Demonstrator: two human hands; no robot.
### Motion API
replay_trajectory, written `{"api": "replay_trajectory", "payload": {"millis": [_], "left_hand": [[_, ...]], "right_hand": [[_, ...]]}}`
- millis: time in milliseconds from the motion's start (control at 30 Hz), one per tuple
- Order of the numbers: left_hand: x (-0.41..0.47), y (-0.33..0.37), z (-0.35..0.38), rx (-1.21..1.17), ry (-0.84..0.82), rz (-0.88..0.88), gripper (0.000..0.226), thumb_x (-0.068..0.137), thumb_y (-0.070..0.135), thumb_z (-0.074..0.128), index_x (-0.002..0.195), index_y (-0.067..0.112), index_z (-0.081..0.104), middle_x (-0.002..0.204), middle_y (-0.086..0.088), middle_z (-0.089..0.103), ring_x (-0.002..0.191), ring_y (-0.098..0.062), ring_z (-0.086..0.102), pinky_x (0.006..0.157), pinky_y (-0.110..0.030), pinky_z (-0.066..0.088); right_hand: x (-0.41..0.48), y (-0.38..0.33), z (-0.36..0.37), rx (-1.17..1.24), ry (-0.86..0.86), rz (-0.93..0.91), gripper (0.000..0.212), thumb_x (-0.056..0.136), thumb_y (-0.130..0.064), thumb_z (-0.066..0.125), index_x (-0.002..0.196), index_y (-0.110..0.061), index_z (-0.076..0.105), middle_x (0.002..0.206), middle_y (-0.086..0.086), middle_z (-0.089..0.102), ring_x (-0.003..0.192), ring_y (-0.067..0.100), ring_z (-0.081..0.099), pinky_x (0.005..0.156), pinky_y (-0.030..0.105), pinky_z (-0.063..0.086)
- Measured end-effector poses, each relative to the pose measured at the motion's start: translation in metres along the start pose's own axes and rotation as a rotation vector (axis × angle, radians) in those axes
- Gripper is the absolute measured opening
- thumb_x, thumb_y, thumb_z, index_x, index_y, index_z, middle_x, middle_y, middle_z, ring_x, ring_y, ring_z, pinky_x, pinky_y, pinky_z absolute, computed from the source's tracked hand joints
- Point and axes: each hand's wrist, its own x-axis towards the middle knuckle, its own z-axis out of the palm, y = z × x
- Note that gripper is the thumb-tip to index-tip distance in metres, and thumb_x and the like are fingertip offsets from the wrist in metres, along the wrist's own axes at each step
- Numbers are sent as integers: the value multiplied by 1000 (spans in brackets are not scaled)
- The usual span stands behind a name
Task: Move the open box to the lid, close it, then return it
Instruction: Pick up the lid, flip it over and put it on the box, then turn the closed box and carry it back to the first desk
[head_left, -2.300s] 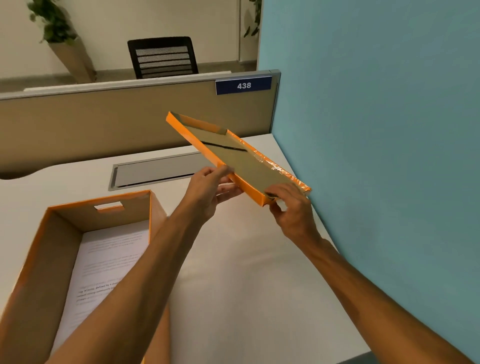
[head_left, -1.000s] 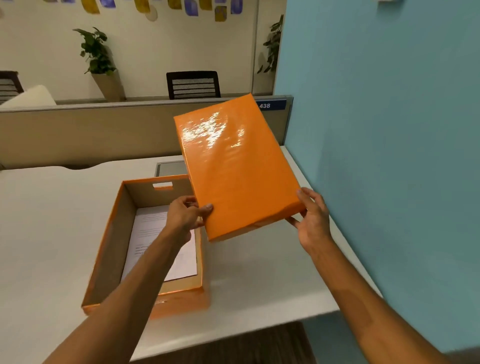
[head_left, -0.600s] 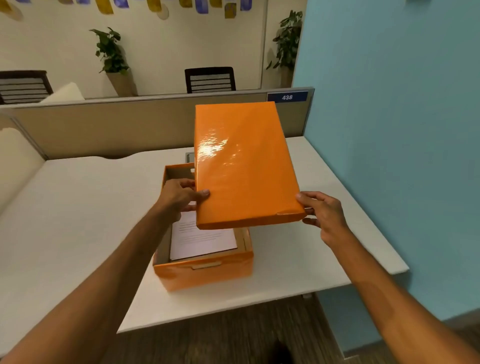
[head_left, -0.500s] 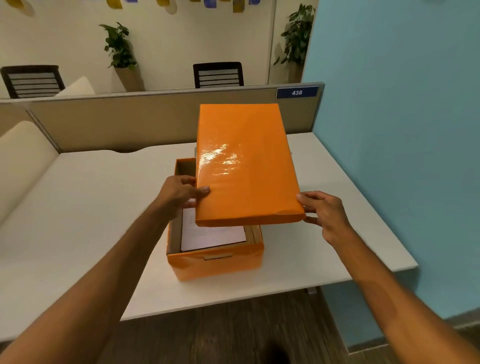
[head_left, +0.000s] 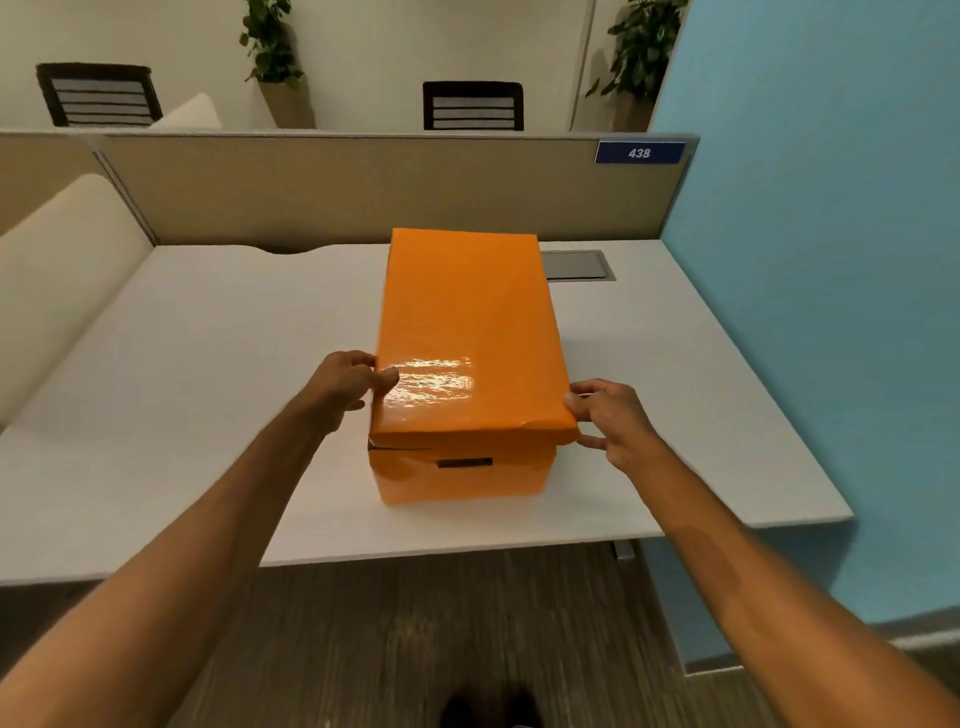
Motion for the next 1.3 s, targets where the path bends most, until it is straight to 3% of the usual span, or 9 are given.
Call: {"api": "replay_trajectory", "payload": {"millis": [200, 600, 900, 1100, 1200, 1300], "left_hand": [[4, -21, 3, -21, -15, -57, 41, 95, 18, 62, 133, 3, 53, 129, -15, 61, 112, -32, 58, 94, -48, 48], [12, -34, 5, -37, -33, -80, 40, 97, 23, 59, 134, 9, 51, 119, -8, 60, 105, -27, 58, 84, -43, 49], [19, -52, 9, -54, -41, -55, 44, 98, 25, 57, 139, 10, 51, 130, -10, 62, 107, -28, 62, 86, -43, 51], [22, -61, 8, -72, -60, -22, 48, 98, 29, 57, 142, 12, 49, 130, -10, 63, 109, -29, 62, 85, -44, 52], [24, -62, 9, -66, -59, -13, 50, 97, 30, 58, 142, 11, 48, 134, -12, 61, 114, -32, 61, 91, -48, 51], [28, -59, 10, -88, -58, -45, 51, 97, 27, 59, 143, 11, 44, 138, -12, 57, 119, -35, 59, 98, -52, 49]], "right_hand": [[-3, 3, 13, -17, -30, 34, 20, 94, -14, 64, 113, -17, 62, 114, 9, 65, 105, 31, 63, 87, 56, 55], [5, 11, 20, -17, 4, 80, 18, 95, -13, 63, 112, -17, 63, 115, 10, 64, 105, 31, 62, 76, 47, 56], [10, 19, 26, -59, 13, 106, 30, 94, -13, 63, 125, -13, 62, 117, 10, 63, 108, 32, 61, 79, 52, 56], [14, 22, 26, -76, 26, 100, 24, 94, -12, 64, 117, -15, 63, 115, 9, 62, 105, 31, 60, 75, 49, 55], [15, 20, 26, -70, 17, 115, 19, 94, -11, 63, 112, -17, 62, 113, 9, 63, 103, 30, 61, 77, 49, 55], [19, 16, 23, -86, -8, 158, 25, 94, -10, 62, 119, -12, 61, 111, 9, 64, 101, 27, 61, 83, 49, 53]]}}
